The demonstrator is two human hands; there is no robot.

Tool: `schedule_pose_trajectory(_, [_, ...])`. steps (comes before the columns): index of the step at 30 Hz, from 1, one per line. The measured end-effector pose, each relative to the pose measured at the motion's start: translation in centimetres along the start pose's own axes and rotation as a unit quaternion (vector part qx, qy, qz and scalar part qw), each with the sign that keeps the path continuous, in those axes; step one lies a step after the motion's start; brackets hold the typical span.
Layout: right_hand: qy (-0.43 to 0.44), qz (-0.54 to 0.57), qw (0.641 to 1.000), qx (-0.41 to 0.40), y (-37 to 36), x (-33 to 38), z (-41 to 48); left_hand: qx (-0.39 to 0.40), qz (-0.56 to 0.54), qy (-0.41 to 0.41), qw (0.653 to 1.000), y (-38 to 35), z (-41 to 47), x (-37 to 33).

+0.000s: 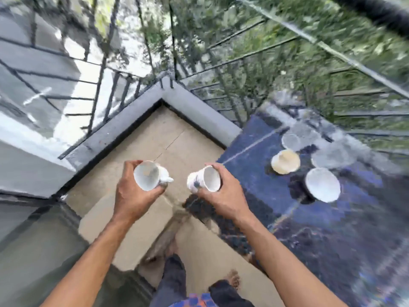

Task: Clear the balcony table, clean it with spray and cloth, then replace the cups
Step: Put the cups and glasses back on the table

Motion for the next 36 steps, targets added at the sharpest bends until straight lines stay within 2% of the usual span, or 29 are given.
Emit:
schedule_pose_trajectory(5, [-0.031, -0.010, 0.990, -0.135, 15.0, -6.0, -7.0, 0.120, -0.025, -0.090, 0.988, -10.3, -7.6, -11.3])
schedule_pose_trajectory(9, [-0.103, -0.015, 0.966, -0.236, 24.7, -11.1, -11.6, 0.234, -0.026, -0.169, 0.957, -18.6, -13.4, -17.5])
schedule_pose_trajectory(14, [-0.184, -0.015, 0.929, -0.322, 32.9, -17.3, -13.3, 0.341, 0.006, -0.263, 0.902, -28.1, -17.1, -23.3])
schedule_pose_trajectory(19, [-0.247, 0.031, 0.885, -0.393, 36.9, -22.3, -10.5, 0.407, 0.089, -0.363, 0.834, -37.6, -17.7, -27.3])
schedule_pose_trajectory(22, [-0.307, 0.040, 0.859, -0.407, 38.8, -24.4, -7.8, 0.434, 0.120, -0.393, 0.801, -42.8, -17.4, -29.3])
schedule_pose_trajectory(25, [-0.341, 0.025, 0.850, -0.400, 40.2, -26.5, -5.1, 0.442, 0.143, -0.401, 0.790, -47.7, -16.6, -30.3])
schedule_pose_trajectory(31, [-0.357, -0.039, 0.856, -0.372, 41.9, -29.0, -0.7, 0.402, 0.156, -0.392, 0.812, -52.9, -14.9, -30.9])
schedule_pose_trajectory(36, [-0.359, -0.074, 0.858, -0.361, 42.3, -29.3, 0.7, 0.418, 0.165, -0.371, 0.813, -54.2, -14.7, -31.4])
Point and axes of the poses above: each hand's wrist, its own z-axis towards the middle knuckle, its own y-axis out of the back of the hand, x = y × z, the point moved 1 cm from there along z, towards the middle knuckle, and after that the axes turned 5 degrees about -x, right-handed, at the moved point
